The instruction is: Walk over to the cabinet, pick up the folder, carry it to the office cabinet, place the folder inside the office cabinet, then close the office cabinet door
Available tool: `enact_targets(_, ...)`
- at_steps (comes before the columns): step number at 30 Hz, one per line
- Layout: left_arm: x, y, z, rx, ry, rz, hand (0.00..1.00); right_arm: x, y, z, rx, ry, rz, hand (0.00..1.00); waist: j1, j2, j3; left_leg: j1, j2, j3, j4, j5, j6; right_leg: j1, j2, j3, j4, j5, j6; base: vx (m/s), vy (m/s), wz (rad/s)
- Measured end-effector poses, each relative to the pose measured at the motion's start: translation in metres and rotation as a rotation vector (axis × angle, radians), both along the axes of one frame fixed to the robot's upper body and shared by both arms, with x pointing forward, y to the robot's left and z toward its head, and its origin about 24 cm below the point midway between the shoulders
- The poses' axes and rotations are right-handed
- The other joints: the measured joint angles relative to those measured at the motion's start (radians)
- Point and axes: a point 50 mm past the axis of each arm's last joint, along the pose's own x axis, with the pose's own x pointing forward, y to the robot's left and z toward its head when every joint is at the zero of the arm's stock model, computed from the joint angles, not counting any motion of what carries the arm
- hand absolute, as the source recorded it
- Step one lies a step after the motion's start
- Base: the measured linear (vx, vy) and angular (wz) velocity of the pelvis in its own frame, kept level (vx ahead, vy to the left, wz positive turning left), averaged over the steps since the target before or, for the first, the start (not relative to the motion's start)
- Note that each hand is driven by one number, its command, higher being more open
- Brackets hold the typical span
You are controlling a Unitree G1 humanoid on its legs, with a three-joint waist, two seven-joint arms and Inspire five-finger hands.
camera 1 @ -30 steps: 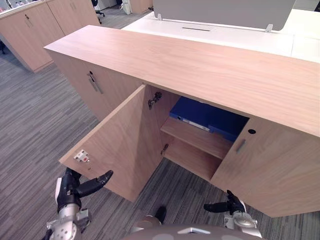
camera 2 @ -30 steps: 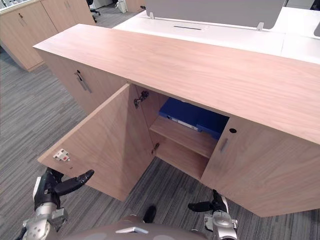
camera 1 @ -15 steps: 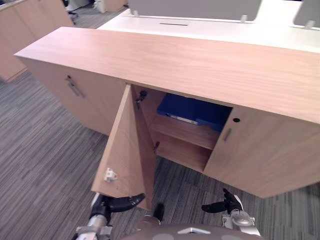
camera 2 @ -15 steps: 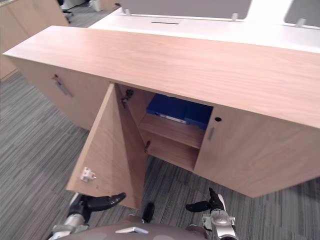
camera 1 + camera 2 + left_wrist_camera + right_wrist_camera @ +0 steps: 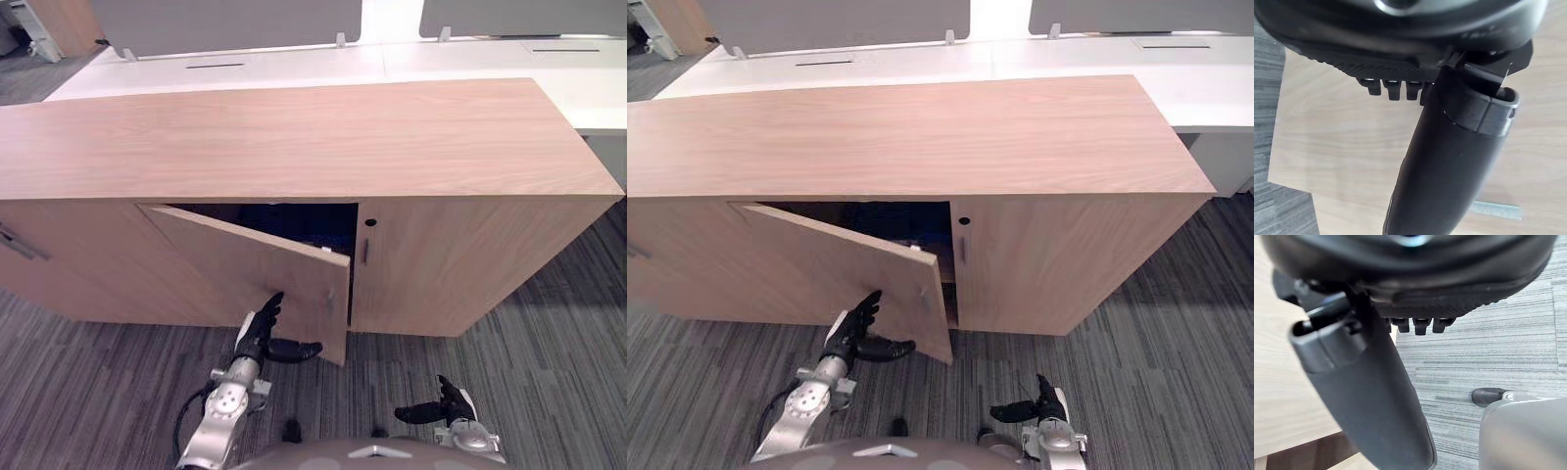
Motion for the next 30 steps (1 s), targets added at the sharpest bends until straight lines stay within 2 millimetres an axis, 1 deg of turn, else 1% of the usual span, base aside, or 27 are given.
enact_targets(4,0.015,0.003,-0.003,0.048,0.005,0.046,1.0,0.0,0.003,-0.001,0.003,-0.001,-0.005,1.0,-0.006,-0.002,0.0,0.015,0.007,0.012,0.0,-0.007,-0.004,0.019,0.007,0.005,-0.016,0.005,-0.003,0.01,-0.002,-0.05)
enact_targets(5,0.021,0.005,-0.005,0.067,0.01,0.069,1.0,0.002,0.007,-0.001,0.006,-0.004,-0.01,1.0,-0.014,-0.003,0.001,0.016,0.01,0.015,0.0,-0.009,-0.004,0.023,0.01,0.007,-0.034,0.016,-0.004,-0.02,0.007,-0.07)
enact_targets(7,0.024,0.008,-0.007,0.073,0.019,0.084,1.0,0.004,0.009,-0.001,0.01,-0.008,-0.011,1.0,-0.019,-0.004,0.001,0.016,0.013,0.023,0.0,-0.01,-0.003,0.024,0.013,0.016,-0.043,0.024,-0.005,-0.03,0.012,-0.15)
enact_targets(8,0.027,0.012,-0.01,0.083,0.036,0.109,1.0,0.005,0.011,-0.001,0.013,-0.012,-0.013,1.0,-0.028,-0.008,0.004,0.015,0.015,0.029,0.0,-0.011,-0.002,0.026,0.016,0.022,-0.062,0.037,-0.005,-0.04,0.017,-0.15)
enact_targets(9,0.027,0.012,-0.01,0.082,0.038,0.112,1.0,0.005,0.011,-0.001,0.013,-0.013,-0.014,1.0,-0.029,-0.009,0.005,0.014,0.015,0.03,0.0,-0.011,-0.002,0.027,0.016,0.023,-0.065,0.039,-0.004,-0.04,0.02,-0.13)
enact_targets(12,0.029,0.014,-0.014,0.081,0.065,0.134,1.0,0.005,0.011,-0.001,0.008,-0.014,-0.03,1.0,-0.032,-0.025,0.013,0.014,0.015,0.036,0.0,-0.011,-0.002,0.035,0.018,0.027,-0.091,0.056,-0.004,-0.03,0.015,-0.06)
enact_targets(17,0.018,0.019,-0.029,0.092,0.148,0.154,1.0,0.002,0.009,-0.004,0.012,0.006,-0.071,1.0,-0.042,-0.035,0.015,0.007,0.015,0.044,0.0,-0.014,-0.003,0.034,0.018,0.033,-0.111,0.064,-0.003,0.01,0.015,-0.04)
enact_targets(20,0.008,0.022,-0.039,0.097,0.209,0.154,1.0,0.002,0.009,-0.005,0.016,0.019,-0.078,1.0,-0.043,-0.036,0.016,0.006,0.016,0.045,0.0,-0.017,-0.007,0.038,0.018,0.033,-0.119,0.065,-0.002,0.05,0.008,-0.01)
enact_targets(23,-0.01,0.024,-0.053,0.079,0.295,0.149,1.0,0.0,0.009,-0.008,0.04,0.034,-0.134,1.0,-0.042,-0.036,0.016,0.008,0.016,0.047,0.0,-0.019,-0.009,0.043,0.018,0.033,-0.121,0.066,-0.002,0.05,0.005,-0.01)
enact_targets(25,-0.033,0.026,-0.069,0.065,0.403,0.146,1.0,-0.003,0.008,-0.01,0.054,0.046,-0.169,1.0,-0.043,-0.04,0.017,0.023,0.016,0.05,0.0,-0.023,-0.011,0.06,0.018,0.033,-0.126,0.066,-0.002,0.04,0.004,-0.02)
enact_targets(26,-0.039,0.027,-0.073,0.063,0.43,0.144,1.0,-0.003,0.008,-0.01,0.057,0.047,-0.178,1.0,-0.042,-0.042,0.017,0.026,0.016,0.05,0.0,-0.024,-0.011,0.064,0.017,0.032,-0.127,0.065,-0.002,0.0,0.0,0.0)
enact_targets(29,-0.077,0.033,-0.09,0.024,0.576,0.204,1.0,-0.005,0.01,-0.011,0.066,0.053,-0.181,1.0,-0.04,-0.05,0.016,0.034,0.017,0.05,0.0,-0.024,-0.011,0.072,0.017,0.032,-0.128,0.066,-0.001,0.0,0.0,0.0)
enact_targets(30,-0.083,0.034,-0.093,0.023,0.601,0.214,1.0,-0.005,0.01,-0.012,0.068,0.058,-0.183,1.0,-0.04,-0.051,0.015,0.034,0.017,0.05,0.0,-0.024,-0.011,0.072,0.017,0.032,-0.128,0.066,0.0,-0.04,0.001,0.0)
